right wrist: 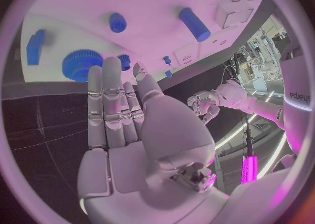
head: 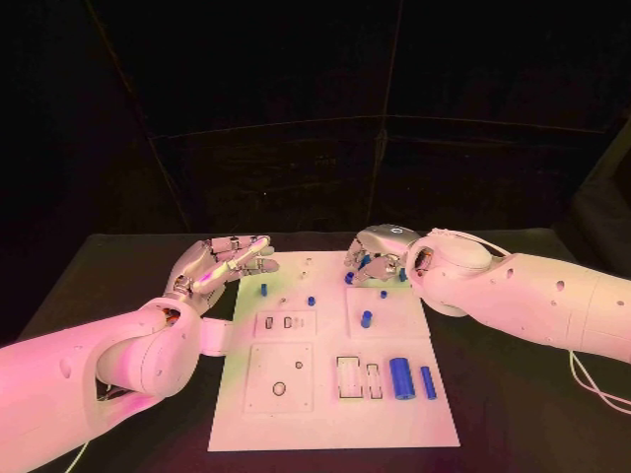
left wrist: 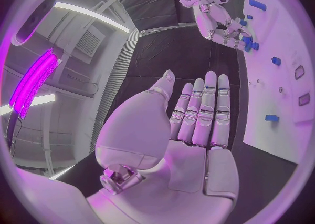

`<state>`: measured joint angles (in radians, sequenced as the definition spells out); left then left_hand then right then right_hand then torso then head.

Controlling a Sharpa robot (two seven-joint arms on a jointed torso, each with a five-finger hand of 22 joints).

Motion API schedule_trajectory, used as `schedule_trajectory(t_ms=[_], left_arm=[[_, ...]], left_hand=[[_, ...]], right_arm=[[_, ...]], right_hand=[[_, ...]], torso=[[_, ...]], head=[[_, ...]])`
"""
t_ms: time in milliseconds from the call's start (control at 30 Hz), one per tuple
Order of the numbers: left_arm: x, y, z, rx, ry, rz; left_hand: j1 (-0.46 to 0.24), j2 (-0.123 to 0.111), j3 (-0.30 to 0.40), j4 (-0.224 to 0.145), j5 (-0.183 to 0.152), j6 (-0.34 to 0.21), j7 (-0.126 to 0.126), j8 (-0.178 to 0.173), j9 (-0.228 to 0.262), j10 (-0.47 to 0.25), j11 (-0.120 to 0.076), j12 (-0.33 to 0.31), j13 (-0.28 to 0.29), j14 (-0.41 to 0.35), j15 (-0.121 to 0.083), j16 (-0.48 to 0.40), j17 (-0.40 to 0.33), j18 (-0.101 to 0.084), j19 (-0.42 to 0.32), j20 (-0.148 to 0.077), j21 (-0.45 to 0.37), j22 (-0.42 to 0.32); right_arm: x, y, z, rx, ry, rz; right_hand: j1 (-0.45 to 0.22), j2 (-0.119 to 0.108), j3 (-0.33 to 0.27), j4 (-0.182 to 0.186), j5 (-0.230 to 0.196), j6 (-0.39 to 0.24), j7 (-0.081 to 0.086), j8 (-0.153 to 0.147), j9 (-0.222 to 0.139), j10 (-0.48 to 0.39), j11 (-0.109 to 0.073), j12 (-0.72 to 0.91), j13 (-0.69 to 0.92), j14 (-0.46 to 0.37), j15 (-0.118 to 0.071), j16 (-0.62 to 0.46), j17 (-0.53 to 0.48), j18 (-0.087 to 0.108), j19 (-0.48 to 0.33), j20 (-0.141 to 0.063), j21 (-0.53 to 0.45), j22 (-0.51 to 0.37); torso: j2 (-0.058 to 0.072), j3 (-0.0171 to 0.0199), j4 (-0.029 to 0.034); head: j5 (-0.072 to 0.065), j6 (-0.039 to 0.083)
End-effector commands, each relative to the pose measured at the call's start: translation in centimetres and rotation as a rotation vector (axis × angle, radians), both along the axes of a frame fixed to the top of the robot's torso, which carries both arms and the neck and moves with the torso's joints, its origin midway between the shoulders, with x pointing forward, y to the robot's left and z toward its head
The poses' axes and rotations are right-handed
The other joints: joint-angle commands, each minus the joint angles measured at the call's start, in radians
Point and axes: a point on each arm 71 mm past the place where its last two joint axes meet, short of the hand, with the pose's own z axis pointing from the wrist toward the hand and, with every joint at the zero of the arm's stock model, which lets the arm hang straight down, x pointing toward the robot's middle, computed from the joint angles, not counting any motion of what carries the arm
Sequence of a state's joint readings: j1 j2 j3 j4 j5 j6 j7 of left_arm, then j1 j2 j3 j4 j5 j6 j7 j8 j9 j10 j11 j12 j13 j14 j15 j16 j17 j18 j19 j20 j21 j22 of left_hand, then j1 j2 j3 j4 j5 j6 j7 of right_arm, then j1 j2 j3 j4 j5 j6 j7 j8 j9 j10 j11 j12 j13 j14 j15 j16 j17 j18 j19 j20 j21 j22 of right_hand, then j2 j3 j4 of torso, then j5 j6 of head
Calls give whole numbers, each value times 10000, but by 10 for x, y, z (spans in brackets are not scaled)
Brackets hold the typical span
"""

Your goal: Assemble the parts on the task board

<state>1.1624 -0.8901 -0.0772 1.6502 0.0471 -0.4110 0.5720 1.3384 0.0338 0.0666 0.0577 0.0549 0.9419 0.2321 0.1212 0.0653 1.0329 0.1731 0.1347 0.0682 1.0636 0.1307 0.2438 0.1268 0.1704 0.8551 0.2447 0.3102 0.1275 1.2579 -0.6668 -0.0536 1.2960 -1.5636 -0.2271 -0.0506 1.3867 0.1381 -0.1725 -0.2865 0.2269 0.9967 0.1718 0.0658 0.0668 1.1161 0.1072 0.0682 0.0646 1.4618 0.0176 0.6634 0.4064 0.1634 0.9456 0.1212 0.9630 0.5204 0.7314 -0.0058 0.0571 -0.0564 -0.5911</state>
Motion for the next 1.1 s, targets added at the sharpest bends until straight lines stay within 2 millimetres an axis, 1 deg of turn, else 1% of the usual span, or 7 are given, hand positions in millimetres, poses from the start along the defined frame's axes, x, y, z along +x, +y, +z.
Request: schedule_trajectory(t_ms=[33, 233, 433, 533, 633, 867, 1100], left_arm=[[0, -3, 2, -72, -55, -334], [0, -4, 2, -105, -45, -410], [0, -5, 2, -121, -27, -465], [0, -5, 2, -123, -9, -487], [0, -5, 2, -128, 3, -509], [0, -5, 2, -125, 49, -545], [1, -5, 2, -124, 77, -570]], left_hand=[[-119, -18, -41, -27, 17, 72, 17, -5, 3, 64, 25, -22, 9, 87, -19, 39, 16, 145, 72, -5, 55, -13], [-174, 2, -61, 0, 17, 46, 31, -19, 0, 44, 36, -39, 4, 99, -16, 34, 26, 141, 93, -9, 52, -21], [-180, 6, -63, 3, 17, 43, 32, -20, 0, 41, 38, -41, 3, 98, -15, 32, 27, 140, 95, -9, 51, -22], [-187, 11, -65, 7, 18, 38, 34, -22, -1, 35, 40, -45, 2, 97, -13, 29, 28, 139, 97, -9, 49, -25], [-200, 19, -68, 14, 18, 31, 37, -25, -1, 27, 43, -51, 0, 94, -11, 24, 29, 137, 99, -9, 46, -28], [-252, 47, -85, 46, 18, 16, 45, -28, 0, 10, 50, -64, -2, 87, -4, 7, 34, 133, 106, -7, 34, -39], [-260, 51, -88, 52, 18, 13, 46, -29, 0, 7, 52, -66, -3, 85, -3, 5, 35, 133, 106, -7, 32, -41]], right_arm=[[2, 2, 0, -610, -23, -57], [4, 6, -2, -772, 118, -79], [6, 9, -5, -933, 304, -80], [8, 10, -6, -1021, 406, -91], [8, 10, -7, -1081, 470, -123], [9, 13, -7, -1147, 507, -122], [10, 15, -7, -1213, 406, -100]], right_hand=[[23, 162, -51, -14, 31, -38, -8, 0, -7, -22, 0, 24, -5, 175, -7, 451, 256, 190, -23, -38, 290, 213], [107, 397, 109, -25, -168, 91, -23, 6, -7, 141, -27, 29, -14, 340, -16, 2343, 2112, -43, 787, -53, 1521, 1858], [95, 501, 214, -31, -165, 169, -34, -1, -10, 301, -61, 8, -20, 378, -19, 3570, 3338, -240, 1476, -57, 2404, 3137], [109, 544, 292, -34, -169, 197, -38, -5, -12, 373, -69, -10, -21, 396, -25, 4165, 3943, -346, 1855, -58, 2836, 3798], [122, 568, 355, -34, -167, 217, -38, -4, -12, 438, -82, -12, -19, 353, -30, 4366, 4077, -384, 1984, -57, 3020, 4054], [355, 650, 653, -59, -222, 397, -50, 30, 1, 688, -141, 18, -4, 329, -94, 4968, 4677, -547, 2556, -58, 3585, 5007], [486, 621, 990, -53, -261, 519, -59, 18, -5, 805, -156, -20, -7, 243, -116, 5211, 4804, -594, 2702, -55, 3812, 5329]], torso=[[49, 2, 16], [69, 7, 25], [89, 15, 23], [102, 15, 44], [109, 9, 56], [114, 23, 39], [123, 23, 37]], head=[[-21, -7], [-14, -17], [-17, -98], [-35, -98], [-42, -127], [-10, -185], [-5, -236]])
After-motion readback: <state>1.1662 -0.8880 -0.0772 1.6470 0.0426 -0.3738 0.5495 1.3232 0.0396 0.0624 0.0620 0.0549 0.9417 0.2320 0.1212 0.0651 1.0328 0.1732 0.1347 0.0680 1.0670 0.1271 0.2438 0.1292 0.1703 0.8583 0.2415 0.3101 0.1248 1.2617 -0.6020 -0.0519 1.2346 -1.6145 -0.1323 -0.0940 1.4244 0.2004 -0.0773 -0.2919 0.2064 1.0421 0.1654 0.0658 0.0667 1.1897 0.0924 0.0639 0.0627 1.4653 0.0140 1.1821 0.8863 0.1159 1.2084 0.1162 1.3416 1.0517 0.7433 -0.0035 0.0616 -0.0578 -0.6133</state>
